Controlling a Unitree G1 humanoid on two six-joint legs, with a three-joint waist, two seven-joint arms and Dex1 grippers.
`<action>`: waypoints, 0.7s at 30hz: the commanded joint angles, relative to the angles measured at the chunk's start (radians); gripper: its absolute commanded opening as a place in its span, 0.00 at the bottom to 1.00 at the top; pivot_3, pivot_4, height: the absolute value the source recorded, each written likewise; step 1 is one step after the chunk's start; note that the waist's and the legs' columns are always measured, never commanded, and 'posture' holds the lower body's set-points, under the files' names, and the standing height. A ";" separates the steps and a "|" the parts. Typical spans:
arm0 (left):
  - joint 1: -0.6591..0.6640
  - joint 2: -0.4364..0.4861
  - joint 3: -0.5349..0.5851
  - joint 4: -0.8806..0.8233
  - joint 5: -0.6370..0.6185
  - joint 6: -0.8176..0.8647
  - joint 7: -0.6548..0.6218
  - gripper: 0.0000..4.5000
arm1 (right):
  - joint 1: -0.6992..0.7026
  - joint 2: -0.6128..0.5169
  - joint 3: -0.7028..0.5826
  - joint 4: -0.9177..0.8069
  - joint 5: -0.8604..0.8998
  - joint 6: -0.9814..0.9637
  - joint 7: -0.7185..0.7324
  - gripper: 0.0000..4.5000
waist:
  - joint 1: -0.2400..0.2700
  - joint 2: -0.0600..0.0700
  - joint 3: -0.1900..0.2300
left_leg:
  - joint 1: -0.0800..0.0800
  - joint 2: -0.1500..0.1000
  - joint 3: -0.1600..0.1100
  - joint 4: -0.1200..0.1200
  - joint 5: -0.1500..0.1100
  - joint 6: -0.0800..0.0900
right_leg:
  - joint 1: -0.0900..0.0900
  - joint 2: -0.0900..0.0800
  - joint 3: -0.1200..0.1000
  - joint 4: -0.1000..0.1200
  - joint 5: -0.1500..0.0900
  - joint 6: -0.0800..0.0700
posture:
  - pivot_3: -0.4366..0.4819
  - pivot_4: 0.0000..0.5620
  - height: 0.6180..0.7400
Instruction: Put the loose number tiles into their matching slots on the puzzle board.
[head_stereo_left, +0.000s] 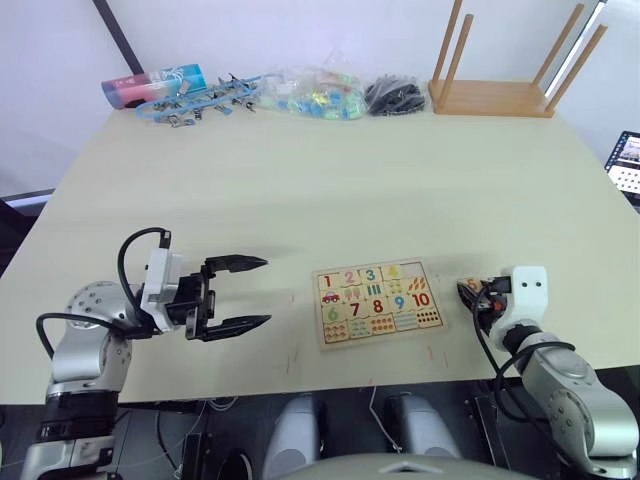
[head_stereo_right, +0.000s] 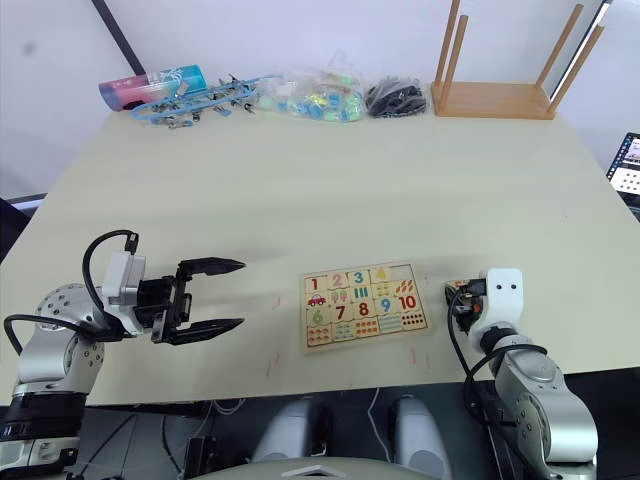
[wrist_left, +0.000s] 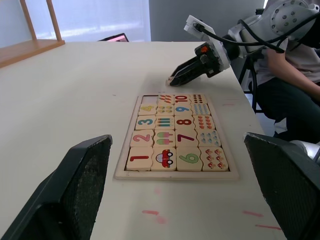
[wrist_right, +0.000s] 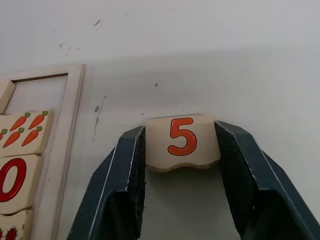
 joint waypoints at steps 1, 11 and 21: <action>-0.014 0.013 -0.002 -0.003 -0.013 -0.001 -0.018 1.00 | 0.011 0.005 -0.017 -0.038 0.011 0.006 -0.013 0.33 | 0.000 0.000 0.000 | 0.000 0.000 0.000 0.000 0.000 0.000 | 0.000 0.000 0.000 0.000 0.000 0.000 | 0.48 0.27 0.98; -0.011 0.012 -0.003 -0.004 -0.009 -0.001 -0.017 1.00 | -0.008 -0.134 -0.085 -0.066 0.080 -0.029 0.125 0.99 | 0.001 0.000 0.000 | 0.000 -0.001 0.000 0.000 0.000 0.000 | 0.000 0.000 0.000 0.000 0.000 0.000 | 0.48 0.27 0.98; -0.001 0.009 -0.001 -0.020 -0.012 0.001 -0.008 1.00 | -0.068 -0.460 -0.120 0.194 0.153 -0.252 0.619 0.99 | 0.003 0.000 0.000 | 0.000 -0.004 0.000 0.000 0.000 0.000 | 0.000 0.001 0.000 -0.001 0.000 0.001 | 0.48 0.27 0.98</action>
